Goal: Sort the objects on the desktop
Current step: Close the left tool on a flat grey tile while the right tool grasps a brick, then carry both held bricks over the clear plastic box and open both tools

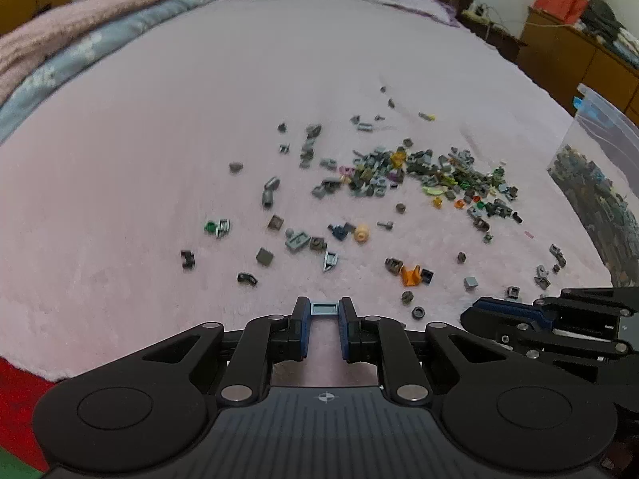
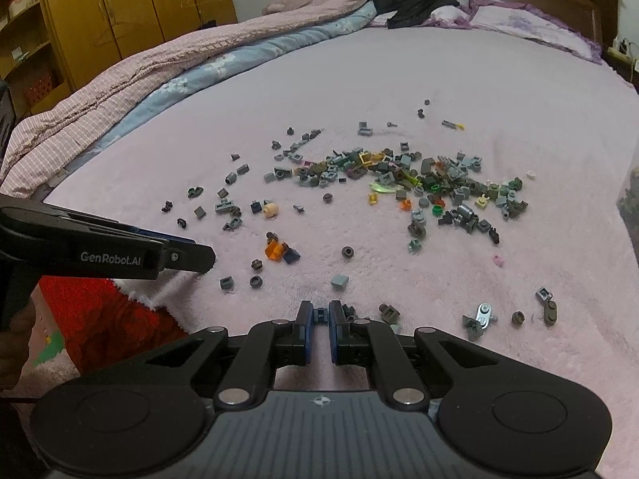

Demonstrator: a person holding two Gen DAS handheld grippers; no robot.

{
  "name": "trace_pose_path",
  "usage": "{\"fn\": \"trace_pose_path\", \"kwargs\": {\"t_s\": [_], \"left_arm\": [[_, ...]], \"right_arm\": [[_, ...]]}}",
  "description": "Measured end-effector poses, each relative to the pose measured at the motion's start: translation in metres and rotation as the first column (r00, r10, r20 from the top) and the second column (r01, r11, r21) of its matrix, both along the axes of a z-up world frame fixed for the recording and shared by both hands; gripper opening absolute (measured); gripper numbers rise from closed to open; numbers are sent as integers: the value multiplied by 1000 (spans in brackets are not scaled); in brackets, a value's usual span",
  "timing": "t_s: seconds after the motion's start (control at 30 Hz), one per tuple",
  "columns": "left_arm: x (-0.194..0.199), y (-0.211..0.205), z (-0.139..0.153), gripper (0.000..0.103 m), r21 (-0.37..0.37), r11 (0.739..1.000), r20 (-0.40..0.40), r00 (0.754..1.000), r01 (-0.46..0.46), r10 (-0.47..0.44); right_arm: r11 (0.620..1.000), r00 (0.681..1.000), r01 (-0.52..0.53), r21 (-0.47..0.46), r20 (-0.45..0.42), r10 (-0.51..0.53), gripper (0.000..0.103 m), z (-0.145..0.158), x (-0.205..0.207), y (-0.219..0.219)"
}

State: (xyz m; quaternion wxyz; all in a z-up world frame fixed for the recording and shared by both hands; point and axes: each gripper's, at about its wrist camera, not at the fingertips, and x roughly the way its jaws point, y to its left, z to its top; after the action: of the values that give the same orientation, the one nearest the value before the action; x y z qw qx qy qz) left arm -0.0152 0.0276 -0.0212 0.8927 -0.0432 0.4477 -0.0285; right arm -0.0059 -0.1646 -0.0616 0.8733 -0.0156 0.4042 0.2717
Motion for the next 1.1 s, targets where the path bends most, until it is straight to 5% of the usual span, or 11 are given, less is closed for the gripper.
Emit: {"fn": "trace_pose_path", "kwargs": {"t_s": [0.37, 0.77, 0.97, 1.1], "left_arm": [[-15, -23, 31, 16, 148, 983, 144, 981, 107, -129], [-18, -18, 34, 16, 152, 983, 145, 982, 101, -123], [-19, -17, 34, 16, 152, 982, 142, 981, 107, -129], [-20, -17, 36, 16, 154, 982, 149, 980, 109, -132]], "right_arm": [[998, 995, -37, -49, 93, 42, 16, 22, -15, 2], [991, 994, -71, -109, 80, 80, 22, 9, -11, 14], [987, 989, -90, -134, 103, 104, 8, 5, -12, 19], [989, 988, -84, -124, 115, 99, 8, 9, -13, 18]]}}
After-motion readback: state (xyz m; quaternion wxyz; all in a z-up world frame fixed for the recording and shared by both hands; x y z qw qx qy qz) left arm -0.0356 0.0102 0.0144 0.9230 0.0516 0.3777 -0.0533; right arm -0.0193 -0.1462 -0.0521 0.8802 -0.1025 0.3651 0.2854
